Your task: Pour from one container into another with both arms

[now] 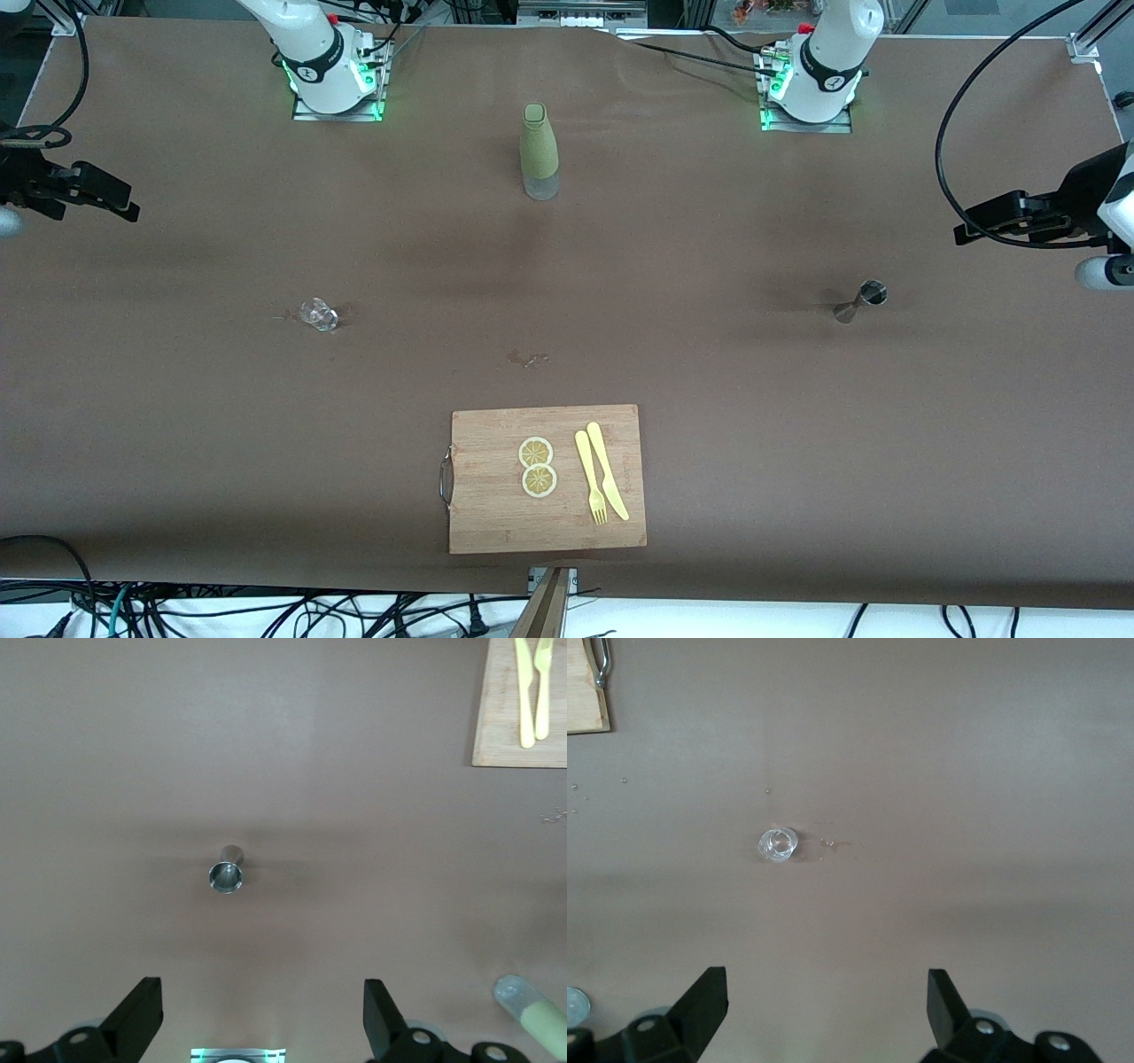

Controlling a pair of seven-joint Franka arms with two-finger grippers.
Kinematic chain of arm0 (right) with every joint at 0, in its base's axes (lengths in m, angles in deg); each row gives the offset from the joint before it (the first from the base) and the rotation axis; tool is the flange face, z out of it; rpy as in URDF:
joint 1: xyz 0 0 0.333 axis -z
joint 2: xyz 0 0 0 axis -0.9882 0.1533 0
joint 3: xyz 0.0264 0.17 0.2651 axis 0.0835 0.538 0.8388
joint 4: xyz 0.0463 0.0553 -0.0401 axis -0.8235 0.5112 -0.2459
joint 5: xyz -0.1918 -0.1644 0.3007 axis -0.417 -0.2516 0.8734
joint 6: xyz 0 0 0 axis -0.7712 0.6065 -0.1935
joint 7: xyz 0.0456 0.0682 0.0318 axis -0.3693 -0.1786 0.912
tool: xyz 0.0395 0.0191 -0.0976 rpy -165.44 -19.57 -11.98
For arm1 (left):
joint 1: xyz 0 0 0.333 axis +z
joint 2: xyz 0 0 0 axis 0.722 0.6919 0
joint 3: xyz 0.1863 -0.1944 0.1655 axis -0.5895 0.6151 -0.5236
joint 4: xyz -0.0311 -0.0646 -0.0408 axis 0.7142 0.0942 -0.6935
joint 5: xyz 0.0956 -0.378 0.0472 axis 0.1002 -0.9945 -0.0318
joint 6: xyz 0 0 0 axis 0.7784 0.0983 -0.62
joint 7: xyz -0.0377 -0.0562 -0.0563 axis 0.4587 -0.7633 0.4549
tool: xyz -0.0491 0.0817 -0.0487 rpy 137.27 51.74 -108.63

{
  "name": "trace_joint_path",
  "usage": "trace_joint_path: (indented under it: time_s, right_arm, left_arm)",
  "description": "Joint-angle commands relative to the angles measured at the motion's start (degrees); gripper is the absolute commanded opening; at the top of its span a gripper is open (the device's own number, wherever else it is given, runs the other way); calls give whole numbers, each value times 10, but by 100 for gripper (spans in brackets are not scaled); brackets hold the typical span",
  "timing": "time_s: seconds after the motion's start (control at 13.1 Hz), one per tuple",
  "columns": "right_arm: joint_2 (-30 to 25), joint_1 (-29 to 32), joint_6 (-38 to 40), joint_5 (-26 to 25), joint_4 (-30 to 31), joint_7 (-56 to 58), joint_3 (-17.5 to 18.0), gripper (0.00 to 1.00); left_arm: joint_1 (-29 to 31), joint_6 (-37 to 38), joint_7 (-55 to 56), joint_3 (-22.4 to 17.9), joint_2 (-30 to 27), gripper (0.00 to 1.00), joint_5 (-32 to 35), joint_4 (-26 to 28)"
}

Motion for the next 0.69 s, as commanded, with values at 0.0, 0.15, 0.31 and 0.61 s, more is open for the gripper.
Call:
trace_joint_path:
  time_s: [0.0, 0.15, 0.31, 0.61]
  right_arm:
    - [2, 1, 12, 9, -16, -10, 4, 100]
    - [1, 0, 16, 9, -16, -10, 5, 100]
    - [2, 0, 15, 9, -17, -10, 5, 100]
    - [2, 0, 15, 9, -16, -10, 5, 100]
  left_arm:
    - [5, -4, 9, 39, -7, 100, 48, 5]
    - [6, -5, 9, 55, -7, 100, 66, 5]
    - [6, -5, 8, 58, -7, 100, 65, 5]
    - [5, -5, 8, 55, -1, 100, 64, 4]
